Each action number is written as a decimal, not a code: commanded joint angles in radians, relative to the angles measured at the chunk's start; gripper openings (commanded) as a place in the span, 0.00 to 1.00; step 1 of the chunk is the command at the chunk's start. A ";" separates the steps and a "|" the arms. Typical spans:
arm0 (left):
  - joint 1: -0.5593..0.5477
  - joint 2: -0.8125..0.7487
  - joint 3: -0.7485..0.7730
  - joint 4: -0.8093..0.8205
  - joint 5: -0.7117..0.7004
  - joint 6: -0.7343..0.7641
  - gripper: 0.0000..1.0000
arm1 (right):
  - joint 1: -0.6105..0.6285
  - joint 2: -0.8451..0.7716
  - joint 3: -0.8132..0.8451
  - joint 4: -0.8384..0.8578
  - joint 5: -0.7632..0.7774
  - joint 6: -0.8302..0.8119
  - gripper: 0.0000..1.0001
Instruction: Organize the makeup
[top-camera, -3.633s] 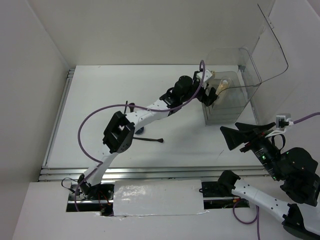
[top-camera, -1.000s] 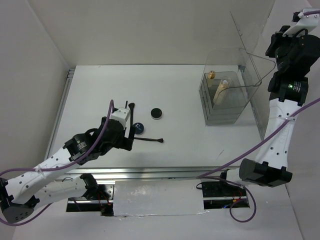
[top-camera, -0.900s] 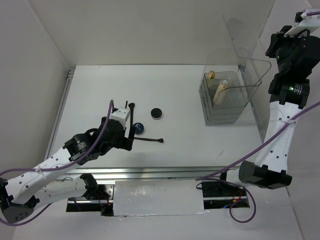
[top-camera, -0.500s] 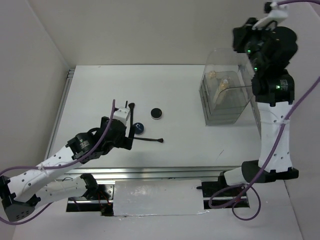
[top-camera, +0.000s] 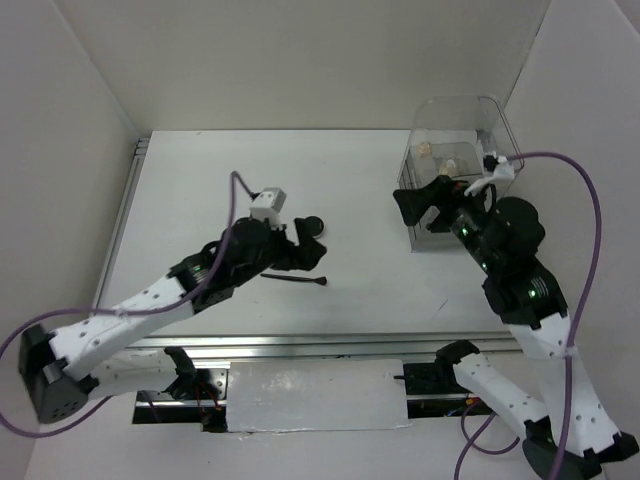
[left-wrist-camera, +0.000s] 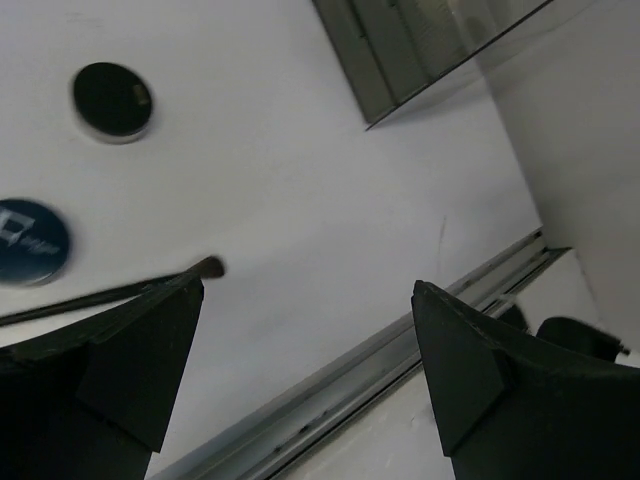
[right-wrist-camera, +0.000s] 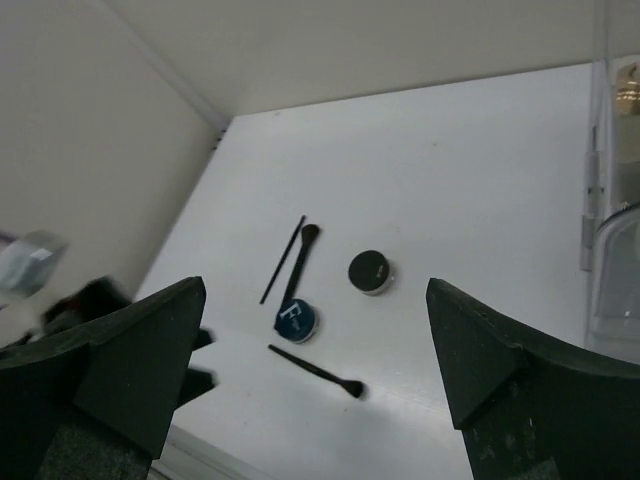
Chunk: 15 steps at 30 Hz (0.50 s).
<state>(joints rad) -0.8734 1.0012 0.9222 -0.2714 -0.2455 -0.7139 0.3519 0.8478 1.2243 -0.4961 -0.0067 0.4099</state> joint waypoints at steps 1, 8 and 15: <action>0.027 0.238 0.058 0.379 0.127 -0.079 0.99 | 0.006 -0.120 -0.120 0.180 -0.104 0.119 1.00; 0.143 0.863 0.420 0.686 0.452 -0.214 0.97 | 0.002 -0.406 -0.226 0.084 0.019 0.169 1.00; 0.181 1.296 0.829 0.746 0.566 -0.350 0.86 | 0.004 -0.527 -0.160 -0.061 -0.088 0.132 1.00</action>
<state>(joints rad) -0.7029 2.2257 1.6215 0.3561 0.2314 -0.9798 0.3515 0.3565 1.0386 -0.4995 -0.0368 0.5518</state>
